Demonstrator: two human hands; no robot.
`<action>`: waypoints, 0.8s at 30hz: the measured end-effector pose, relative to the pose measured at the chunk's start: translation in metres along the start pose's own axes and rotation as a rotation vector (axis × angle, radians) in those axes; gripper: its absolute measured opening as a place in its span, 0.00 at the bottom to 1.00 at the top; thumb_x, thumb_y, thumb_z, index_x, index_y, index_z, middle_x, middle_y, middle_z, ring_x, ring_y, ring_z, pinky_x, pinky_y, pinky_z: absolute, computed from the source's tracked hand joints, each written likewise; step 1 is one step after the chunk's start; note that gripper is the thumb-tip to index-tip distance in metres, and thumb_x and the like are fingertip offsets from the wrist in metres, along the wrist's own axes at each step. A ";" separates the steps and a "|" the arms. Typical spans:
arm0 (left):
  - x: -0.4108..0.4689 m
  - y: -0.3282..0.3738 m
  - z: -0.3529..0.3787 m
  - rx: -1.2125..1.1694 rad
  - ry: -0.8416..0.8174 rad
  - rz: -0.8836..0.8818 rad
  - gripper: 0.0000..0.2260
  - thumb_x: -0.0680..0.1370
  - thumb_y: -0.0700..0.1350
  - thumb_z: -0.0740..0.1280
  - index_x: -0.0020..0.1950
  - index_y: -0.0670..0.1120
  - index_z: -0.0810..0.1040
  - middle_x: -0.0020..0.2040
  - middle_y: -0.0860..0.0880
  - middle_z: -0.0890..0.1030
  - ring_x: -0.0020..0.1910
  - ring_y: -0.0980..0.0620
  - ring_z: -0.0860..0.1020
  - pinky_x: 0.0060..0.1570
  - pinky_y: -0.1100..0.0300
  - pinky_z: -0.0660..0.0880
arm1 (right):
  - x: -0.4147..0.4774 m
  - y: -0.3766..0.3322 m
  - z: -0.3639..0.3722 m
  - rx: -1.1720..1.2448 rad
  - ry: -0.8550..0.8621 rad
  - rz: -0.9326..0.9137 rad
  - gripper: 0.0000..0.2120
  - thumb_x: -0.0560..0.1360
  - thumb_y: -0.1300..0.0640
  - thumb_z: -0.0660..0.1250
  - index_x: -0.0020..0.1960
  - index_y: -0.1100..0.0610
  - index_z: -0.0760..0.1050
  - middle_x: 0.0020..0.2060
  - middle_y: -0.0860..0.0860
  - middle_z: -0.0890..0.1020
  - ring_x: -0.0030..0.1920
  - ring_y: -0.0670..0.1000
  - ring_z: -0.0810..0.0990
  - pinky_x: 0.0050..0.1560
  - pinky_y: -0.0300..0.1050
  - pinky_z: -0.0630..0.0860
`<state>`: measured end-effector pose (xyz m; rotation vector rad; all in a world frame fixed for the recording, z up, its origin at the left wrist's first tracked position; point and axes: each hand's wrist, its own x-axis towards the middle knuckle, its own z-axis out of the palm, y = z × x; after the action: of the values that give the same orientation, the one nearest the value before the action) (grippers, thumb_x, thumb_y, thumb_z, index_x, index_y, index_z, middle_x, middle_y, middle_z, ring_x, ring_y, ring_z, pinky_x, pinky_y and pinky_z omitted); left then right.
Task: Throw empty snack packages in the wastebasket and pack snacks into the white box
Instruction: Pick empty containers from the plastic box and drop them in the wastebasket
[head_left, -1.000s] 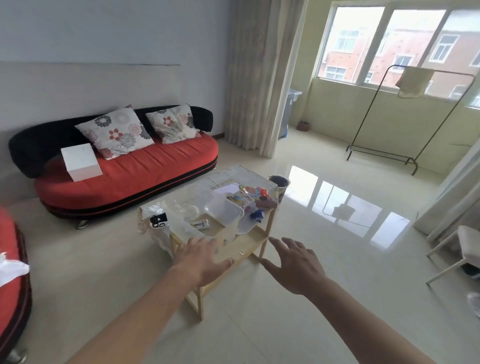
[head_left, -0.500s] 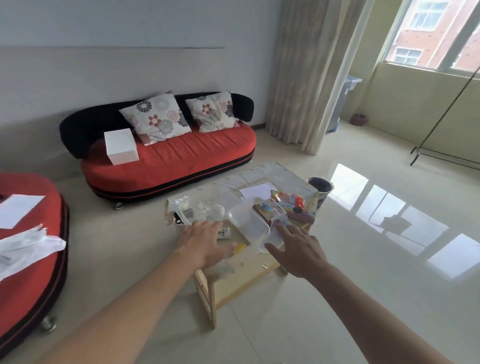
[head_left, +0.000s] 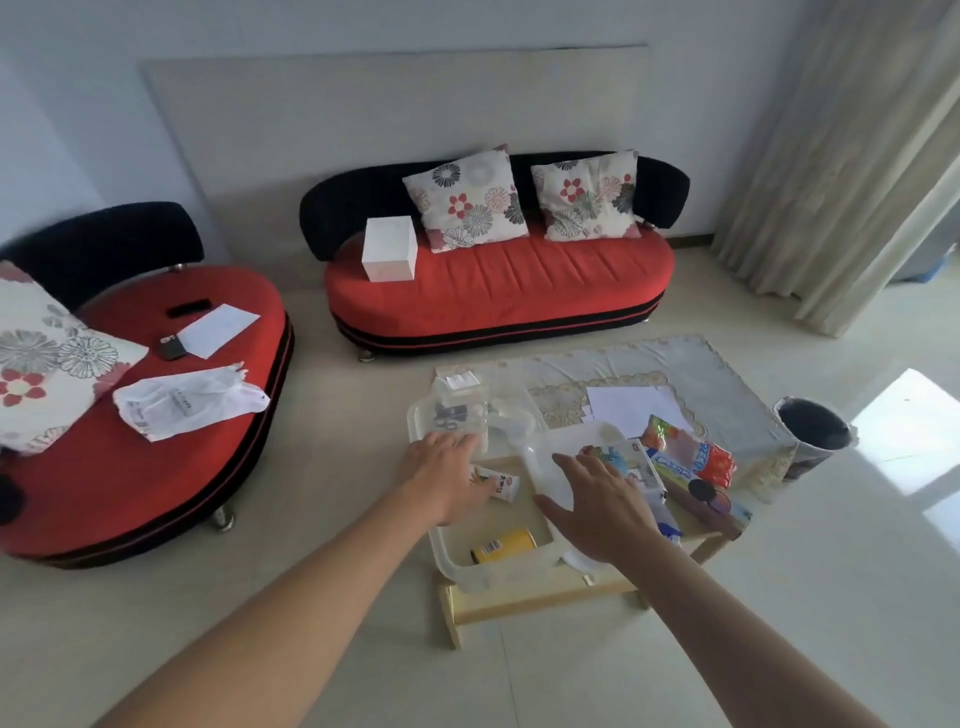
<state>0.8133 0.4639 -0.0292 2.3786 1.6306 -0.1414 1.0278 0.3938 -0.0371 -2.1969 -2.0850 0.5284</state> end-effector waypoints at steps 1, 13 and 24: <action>0.005 0.001 0.002 -0.023 0.009 -0.018 0.34 0.80 0.67 0.57 0.82 0.51 0.57 0.81 0.49 0.62 0.79 0.47 0.60 0.77 0.49 0.58 | 0.006 0.003 0.001 0.010 -0.018 -0.014 0.36 0.78 0.31 0.56 0.81 0.46 0.54 0.79 0.52 0.61 0.78 0.56 0.60 0.75 0.58 0.61; 0.082 -0.017 0.045 -0.093 0.044 -0.013 0.32 0.81 0.60 0.61 0.82 0.50 0.57 0.80 0.48 0.64 0.78 0.47 0.62 0.76 0.52 0.59 | 0.063 0.015 0.052 0.163 -0.174 -0.128 0.36 0.76 0.39 0.68 0.79 0.47 0.59 0.78 0.48 0.63 0.74 0.53 0.66 0.72 0.50 0.65; 0.191 -0.047 0.113 -0.161 -0.196 -0.032 0.34 0.80 0.58 0.66 0.82 0.50 0.57 0.78 0.46 0.68 0.75 0.43 0.65 0.73 0.49 0.64 | 0.132 0.026 0.120 0.163 -0.449 -0.086 0.33 0.75 0.47 0.73 0.77 0.46 0.64 0.74 0.49 0.69 0.69 0.56 0.72 0.66 0.50 0.70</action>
<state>0.8473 0.6224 -0.1879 2.1474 1.5285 -0.2325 1.0208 0.4988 -0.1832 -2.0275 -2.2186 1.2314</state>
